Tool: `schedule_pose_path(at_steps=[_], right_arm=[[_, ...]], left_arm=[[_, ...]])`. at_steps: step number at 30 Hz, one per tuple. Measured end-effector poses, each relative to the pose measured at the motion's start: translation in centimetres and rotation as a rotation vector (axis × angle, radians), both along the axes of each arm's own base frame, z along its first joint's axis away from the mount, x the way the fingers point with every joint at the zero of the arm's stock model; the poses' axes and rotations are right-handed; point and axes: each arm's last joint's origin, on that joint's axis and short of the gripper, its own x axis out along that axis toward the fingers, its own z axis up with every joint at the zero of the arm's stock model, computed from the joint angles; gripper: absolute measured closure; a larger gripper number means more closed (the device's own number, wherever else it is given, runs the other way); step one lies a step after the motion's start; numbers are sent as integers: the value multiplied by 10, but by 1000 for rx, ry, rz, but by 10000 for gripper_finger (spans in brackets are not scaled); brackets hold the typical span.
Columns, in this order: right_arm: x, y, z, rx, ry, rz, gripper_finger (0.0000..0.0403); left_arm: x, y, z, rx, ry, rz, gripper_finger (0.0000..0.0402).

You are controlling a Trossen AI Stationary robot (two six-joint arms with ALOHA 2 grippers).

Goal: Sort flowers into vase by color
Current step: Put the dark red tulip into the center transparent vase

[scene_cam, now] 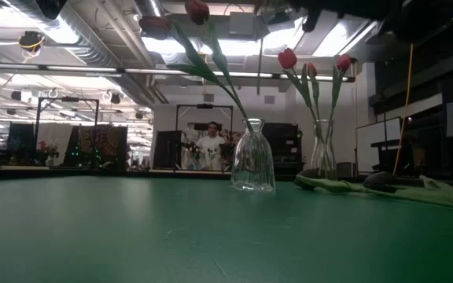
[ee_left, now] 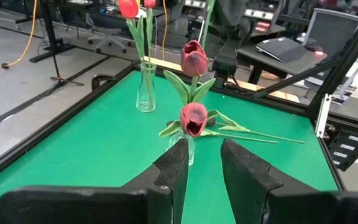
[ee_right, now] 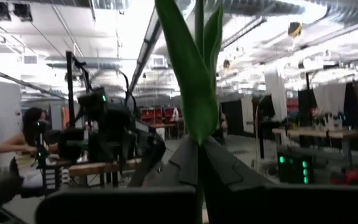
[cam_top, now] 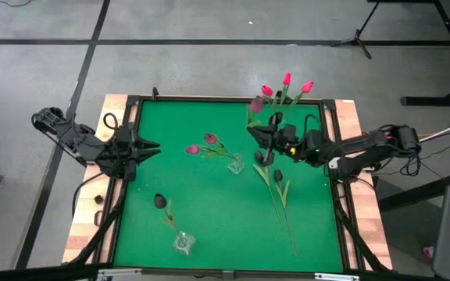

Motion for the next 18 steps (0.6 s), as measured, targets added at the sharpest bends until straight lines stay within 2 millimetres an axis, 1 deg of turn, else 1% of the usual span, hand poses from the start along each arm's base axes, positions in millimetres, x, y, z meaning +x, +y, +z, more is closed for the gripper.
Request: schedule_pose_path(at_steps=[14,18], right_arm=[[19,1,-26,1,66,17,403],[20,0,-33,1,90,-26,403]], left_arm=[[0,0,0,1,0,0,309],[0,0,0,0,0,0,309]])
